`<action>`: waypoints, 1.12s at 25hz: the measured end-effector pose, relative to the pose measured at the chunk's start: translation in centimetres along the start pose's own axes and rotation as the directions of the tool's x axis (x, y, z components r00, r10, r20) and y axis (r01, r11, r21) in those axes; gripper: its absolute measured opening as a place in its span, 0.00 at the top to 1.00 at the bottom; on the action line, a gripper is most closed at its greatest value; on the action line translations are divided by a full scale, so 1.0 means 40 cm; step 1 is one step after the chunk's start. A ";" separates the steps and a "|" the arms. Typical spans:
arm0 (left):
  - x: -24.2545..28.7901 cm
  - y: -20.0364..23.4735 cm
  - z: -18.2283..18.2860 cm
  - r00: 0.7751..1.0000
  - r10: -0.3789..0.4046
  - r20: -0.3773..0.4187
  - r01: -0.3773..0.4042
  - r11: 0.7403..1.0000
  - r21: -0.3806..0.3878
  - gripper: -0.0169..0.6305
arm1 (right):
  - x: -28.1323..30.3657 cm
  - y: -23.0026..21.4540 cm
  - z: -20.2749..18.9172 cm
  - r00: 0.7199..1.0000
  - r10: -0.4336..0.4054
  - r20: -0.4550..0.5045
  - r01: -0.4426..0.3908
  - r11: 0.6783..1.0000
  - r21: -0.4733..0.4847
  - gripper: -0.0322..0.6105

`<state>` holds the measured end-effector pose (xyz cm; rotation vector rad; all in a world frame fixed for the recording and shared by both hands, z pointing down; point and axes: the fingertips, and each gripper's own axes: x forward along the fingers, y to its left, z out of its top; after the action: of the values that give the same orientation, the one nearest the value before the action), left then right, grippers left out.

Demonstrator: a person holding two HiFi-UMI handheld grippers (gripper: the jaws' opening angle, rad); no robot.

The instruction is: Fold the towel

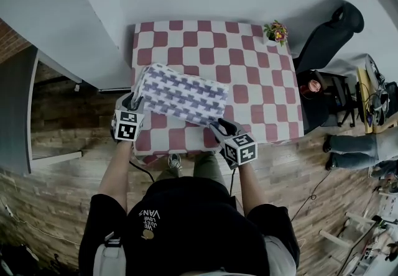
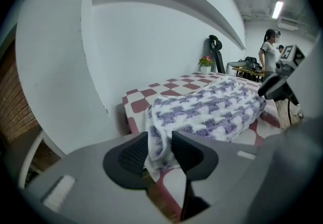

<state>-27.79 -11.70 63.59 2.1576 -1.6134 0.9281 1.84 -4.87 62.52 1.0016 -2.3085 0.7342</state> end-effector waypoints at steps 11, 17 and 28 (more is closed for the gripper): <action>-0.045 -0.151 0.103 0.989 -0.044 0.139 0.019 0.984 0.179 0.75 | 0.038 -0.185 0.035 0.974 0.039 0.225 -0.197 0.642 0.741 0.64; 0.030 -0.197 0.099 0.991 -0.119 0.061 0.109 0.983 0.150 0.75 | 0.103 -0.171 0.025 0.972 0.127 0.198 -0.235 0.545 0.805 0.62; 0.068 -0.211 0.054 0.991 -0.135 -0.025 0.136 0.990 0.042 0.75 | 0.075 -0.168 0.063 0.955 0.222 0.194 -0.291 0.595 0.749 0.85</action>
<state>-18.78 -12.21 64.93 2.2463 -1.4290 0.9497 4.63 -11.89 64.43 1.0304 -2.2238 1.9687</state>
